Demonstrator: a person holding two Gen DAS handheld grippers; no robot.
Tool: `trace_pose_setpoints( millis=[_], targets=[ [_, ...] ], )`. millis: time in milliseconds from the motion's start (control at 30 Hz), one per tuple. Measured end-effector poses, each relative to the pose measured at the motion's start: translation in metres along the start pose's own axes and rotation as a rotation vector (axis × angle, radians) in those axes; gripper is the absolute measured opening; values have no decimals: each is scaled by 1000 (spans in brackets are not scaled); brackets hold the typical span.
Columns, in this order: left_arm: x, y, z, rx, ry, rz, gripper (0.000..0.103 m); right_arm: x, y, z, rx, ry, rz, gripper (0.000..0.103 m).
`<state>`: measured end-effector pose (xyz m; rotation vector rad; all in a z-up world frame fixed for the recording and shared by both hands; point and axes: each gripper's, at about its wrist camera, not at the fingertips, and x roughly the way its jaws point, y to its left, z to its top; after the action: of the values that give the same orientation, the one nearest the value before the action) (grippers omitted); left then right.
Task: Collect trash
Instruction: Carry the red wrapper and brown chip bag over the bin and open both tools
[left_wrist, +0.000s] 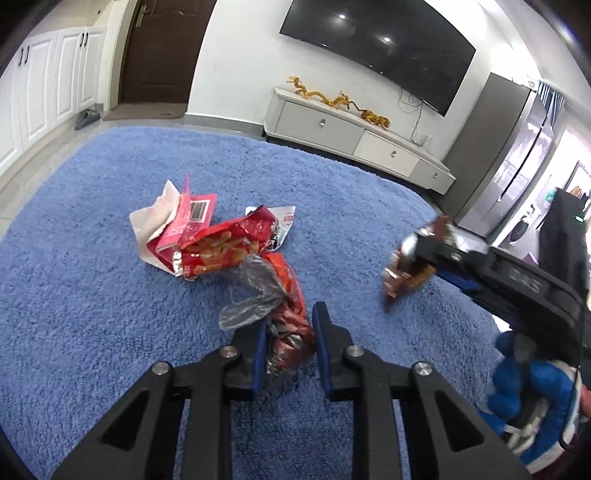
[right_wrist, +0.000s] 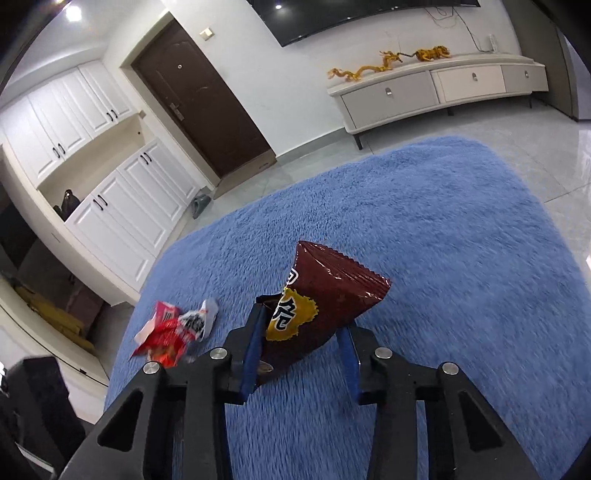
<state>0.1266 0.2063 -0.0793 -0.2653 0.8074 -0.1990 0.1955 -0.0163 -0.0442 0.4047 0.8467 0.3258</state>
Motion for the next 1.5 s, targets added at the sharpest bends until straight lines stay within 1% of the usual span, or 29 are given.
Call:
trace_pose_setpoints(
  millis=[133, 333, 567, 667, 800, 933, 1000, 1133, 1200, 1300, 1400, 1500],
  targets=[
    [-8, -8, -10, 8, 11, 10, 21, -29, -3, -9, -17, -25, 4, 33],
    [-22, -27, -15, 19, 11, -11, 21, -75, -16, -22, -24, -74, 4, 33],
    [-48, -62, -12, 68, -25, -84, 21, -117, -36, -33, 3, -129, 10, 32],
    [-53, -77, -12, 84, -22, -109, 21, -136, -50, -35, 16, -165, -9, 33],
    [-48, -107, -13, 132, 5, -112, 21, -161, -75, -38, 51, -213, -55, 33],
    [-31, -156, -11, 217, 53, -148, 21, -183, -117, -43, 128, -257, -92, 33],
    [-17, -187, -11, 272, 85, -176, 21, -194, -144, -48, 183, -279, -124, 33],
    [17, -248, -13, 366, 153, -234, 21, -209, -197, -59, 288, -295, -203, 33],
    [36, -278, -18, 411, 189, -257, 21, -214, -223, -66, 333, -293, -235, 33],
    [66, -324, -28, 482, 247, -282, 21, -216, -259, -74, 380, -280, -309, 33],
    [93, -355, -32, 503, 311, -322, 21, -214, -282, -78, 399, -268, -364, 33],
    [114, -381, -41, 533, 333, -319, 22, -207, -303, -78, 413, -249, -402, 34]
  ],
)
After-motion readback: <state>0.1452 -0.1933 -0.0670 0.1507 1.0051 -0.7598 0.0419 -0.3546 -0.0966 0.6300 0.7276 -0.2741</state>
